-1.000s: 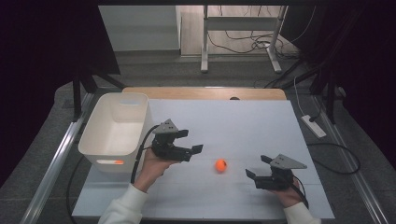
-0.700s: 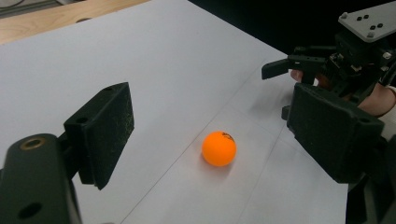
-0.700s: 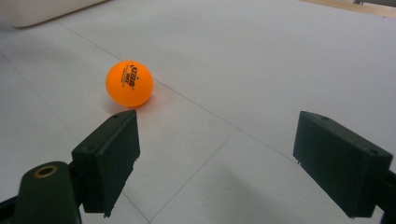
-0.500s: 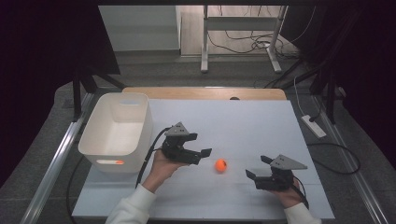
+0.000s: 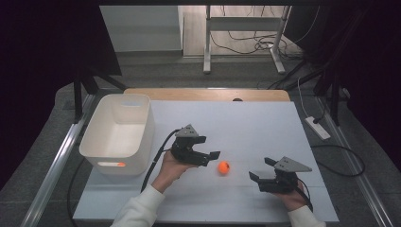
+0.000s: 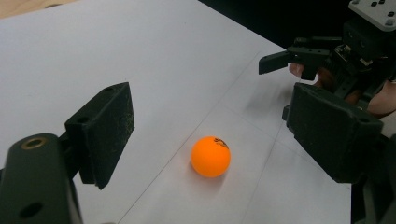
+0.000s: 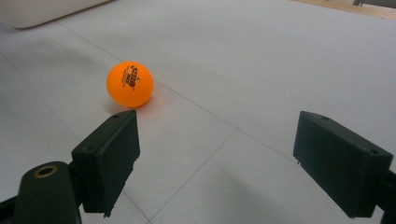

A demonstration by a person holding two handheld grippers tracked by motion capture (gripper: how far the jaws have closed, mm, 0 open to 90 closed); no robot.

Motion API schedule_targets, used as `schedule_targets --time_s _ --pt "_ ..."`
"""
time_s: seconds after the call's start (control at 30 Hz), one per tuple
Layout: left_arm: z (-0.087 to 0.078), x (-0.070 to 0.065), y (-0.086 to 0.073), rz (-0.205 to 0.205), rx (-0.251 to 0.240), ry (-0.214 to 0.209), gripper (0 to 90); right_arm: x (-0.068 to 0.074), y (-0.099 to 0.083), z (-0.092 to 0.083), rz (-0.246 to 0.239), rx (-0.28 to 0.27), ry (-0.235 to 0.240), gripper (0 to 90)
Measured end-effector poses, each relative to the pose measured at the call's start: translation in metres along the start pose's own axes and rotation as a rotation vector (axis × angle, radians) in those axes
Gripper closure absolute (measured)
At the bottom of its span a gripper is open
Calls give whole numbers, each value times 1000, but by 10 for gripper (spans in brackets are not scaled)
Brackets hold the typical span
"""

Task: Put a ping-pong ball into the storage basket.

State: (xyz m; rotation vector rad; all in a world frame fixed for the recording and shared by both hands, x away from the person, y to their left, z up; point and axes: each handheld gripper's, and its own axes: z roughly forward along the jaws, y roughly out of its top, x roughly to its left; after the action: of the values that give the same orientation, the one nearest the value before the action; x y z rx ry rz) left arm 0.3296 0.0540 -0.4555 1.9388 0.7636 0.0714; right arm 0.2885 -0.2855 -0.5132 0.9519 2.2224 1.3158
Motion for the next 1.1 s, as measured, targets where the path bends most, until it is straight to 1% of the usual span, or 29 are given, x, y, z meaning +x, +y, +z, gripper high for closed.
schedule_targets --time_s 0.23,0.53,0.7,0.97,1.1 --pt "8 -2 0 3 15 -7 161 0 0 0 1 -7 5 144" --pt "19 0 -1 11 40 -19 161 -1 0 0 4 -4 -6 144" --pt "23 1 -2 9 49 -19 161 -1 0 0 4 1 -15 144" --pt "35 1 -4 15 86 -12 161 -1 0 1 3 2 -15 144" --pt "42 0 -6 21 115 -7 160 -2 0 0 4 -2 -13 144"
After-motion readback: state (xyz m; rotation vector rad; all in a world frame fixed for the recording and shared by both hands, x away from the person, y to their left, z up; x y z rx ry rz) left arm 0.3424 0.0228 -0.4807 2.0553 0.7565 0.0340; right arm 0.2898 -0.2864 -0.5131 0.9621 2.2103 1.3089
